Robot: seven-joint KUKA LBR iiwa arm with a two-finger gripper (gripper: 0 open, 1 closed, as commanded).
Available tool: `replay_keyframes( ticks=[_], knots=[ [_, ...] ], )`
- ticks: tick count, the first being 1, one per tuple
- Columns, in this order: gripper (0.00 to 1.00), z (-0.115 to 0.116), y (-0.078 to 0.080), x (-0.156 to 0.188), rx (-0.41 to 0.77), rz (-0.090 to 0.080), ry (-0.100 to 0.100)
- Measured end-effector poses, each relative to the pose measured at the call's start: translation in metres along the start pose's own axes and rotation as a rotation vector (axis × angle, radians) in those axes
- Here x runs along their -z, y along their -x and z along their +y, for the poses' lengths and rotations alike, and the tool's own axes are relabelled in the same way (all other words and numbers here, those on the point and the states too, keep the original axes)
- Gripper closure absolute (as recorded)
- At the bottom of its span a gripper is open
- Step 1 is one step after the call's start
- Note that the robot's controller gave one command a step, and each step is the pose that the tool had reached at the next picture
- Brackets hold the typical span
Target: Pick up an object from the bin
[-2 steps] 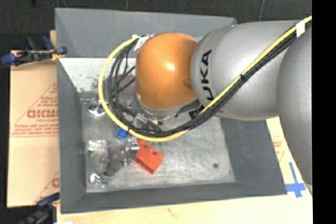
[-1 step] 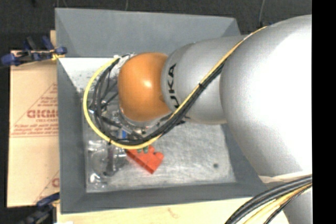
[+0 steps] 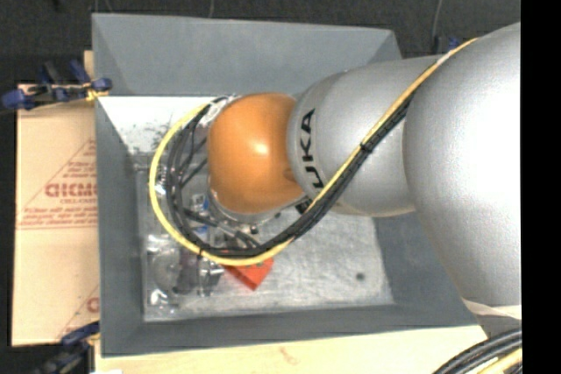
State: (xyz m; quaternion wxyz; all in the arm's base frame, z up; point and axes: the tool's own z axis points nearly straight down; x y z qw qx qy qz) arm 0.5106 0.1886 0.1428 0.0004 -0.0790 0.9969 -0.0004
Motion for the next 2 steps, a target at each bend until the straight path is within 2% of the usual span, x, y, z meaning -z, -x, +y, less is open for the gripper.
replay_keyframes(
  ticks=[1, 2],
  knots=[
    [0.00, -0.0838, 0.0185, -0.0687, 0.257, -0.005, 0.004],
    [1.00, -0.0829, 0.0224, -0.0666, 0.253, -0.022, 0.004]
  ],
)
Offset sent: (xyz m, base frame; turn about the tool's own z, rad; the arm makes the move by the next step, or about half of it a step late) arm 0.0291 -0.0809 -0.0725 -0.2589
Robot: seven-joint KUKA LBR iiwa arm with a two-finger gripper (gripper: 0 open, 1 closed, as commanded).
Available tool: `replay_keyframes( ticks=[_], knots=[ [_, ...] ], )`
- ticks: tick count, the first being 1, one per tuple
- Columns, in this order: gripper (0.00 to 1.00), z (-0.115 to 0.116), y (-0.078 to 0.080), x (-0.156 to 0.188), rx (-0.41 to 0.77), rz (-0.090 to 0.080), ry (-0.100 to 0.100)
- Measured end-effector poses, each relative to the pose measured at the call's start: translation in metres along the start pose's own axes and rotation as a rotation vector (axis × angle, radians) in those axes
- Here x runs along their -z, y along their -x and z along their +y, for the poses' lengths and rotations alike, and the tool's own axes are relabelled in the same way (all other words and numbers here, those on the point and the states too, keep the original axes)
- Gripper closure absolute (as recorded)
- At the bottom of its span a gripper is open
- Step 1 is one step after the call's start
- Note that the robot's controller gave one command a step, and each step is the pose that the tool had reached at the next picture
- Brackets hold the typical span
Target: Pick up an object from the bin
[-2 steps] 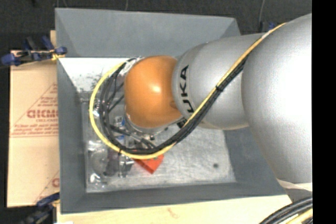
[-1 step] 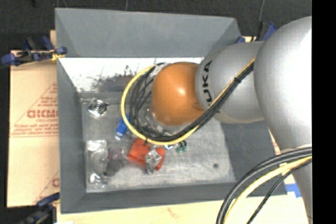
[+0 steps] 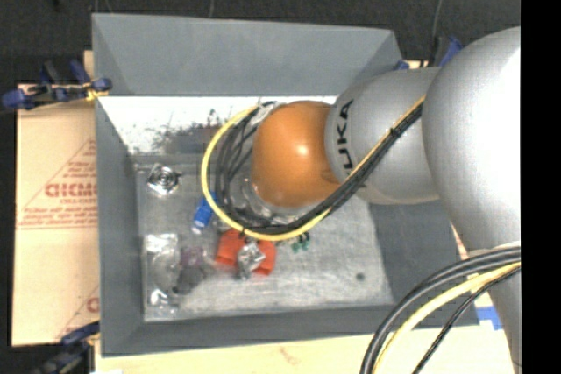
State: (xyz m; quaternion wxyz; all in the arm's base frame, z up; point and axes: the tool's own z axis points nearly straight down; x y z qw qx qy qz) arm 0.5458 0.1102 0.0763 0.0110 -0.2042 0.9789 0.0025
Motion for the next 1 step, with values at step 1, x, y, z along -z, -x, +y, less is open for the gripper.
replay_keyframes(
  ticks=[1],
  knots=[
    [1.00, -0.0022, -0.0163, 0.1599, 0.026, 0.012, -0.004]
  ],
)
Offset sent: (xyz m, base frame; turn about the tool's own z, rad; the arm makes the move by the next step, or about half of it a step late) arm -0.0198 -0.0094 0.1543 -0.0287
